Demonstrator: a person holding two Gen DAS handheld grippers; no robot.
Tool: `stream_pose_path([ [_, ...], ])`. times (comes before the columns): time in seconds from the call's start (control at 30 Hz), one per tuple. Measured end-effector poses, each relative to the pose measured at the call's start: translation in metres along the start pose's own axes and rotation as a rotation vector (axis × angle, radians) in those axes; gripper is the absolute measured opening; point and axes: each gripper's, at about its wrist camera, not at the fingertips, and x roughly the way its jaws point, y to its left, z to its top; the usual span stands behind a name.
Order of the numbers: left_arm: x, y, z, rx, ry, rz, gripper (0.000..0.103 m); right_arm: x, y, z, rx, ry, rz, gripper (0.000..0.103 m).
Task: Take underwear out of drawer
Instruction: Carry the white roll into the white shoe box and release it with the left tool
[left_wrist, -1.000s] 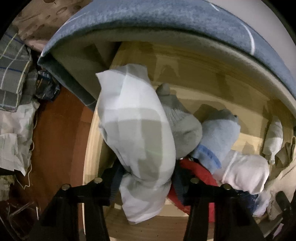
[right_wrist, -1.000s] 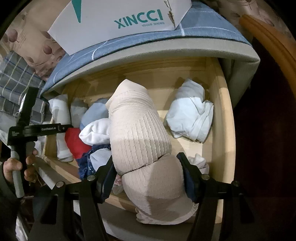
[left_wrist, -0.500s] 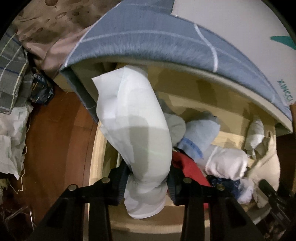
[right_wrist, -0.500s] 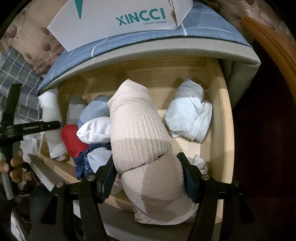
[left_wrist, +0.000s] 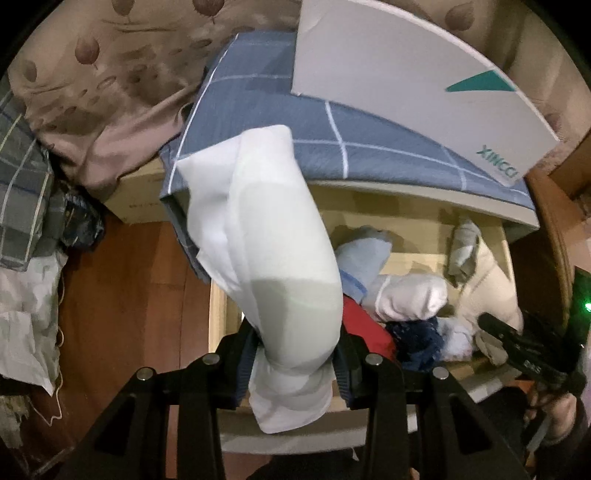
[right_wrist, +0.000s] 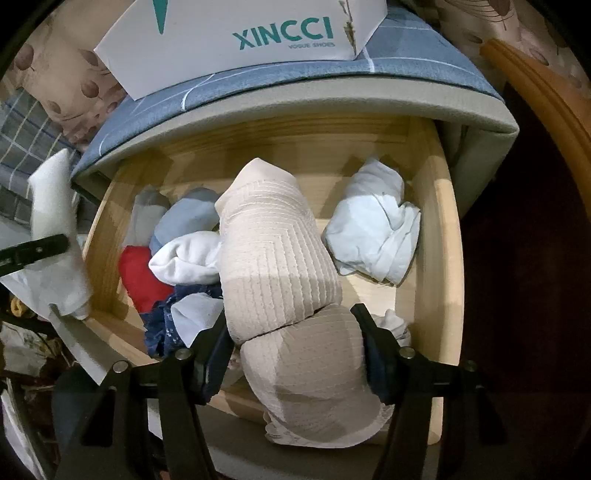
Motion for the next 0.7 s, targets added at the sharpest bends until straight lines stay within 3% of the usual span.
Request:
stream_pose_path([
  [0.2, -0.026, 0.001, 0.003, 0.013, -0.038, -0.020, 0.037, 0.001, 0.000, 0.001, 0.004, 0.000, 0.002, 0.058],
  [0.37, -0.070, -0.004, 0.024, 0.048, -0.143, -0.036, 0.037, 0.001, -0.001, 0.000, 0.003, 0.002, 0.005, 0.057],
  [0.7, -0.164, -0.044, 0.134, 0.185, -0.434, -0.045, 0.037, 0.000, 0.000, -0.001, -0.015, 0.003, -0.006, 0.057],
])
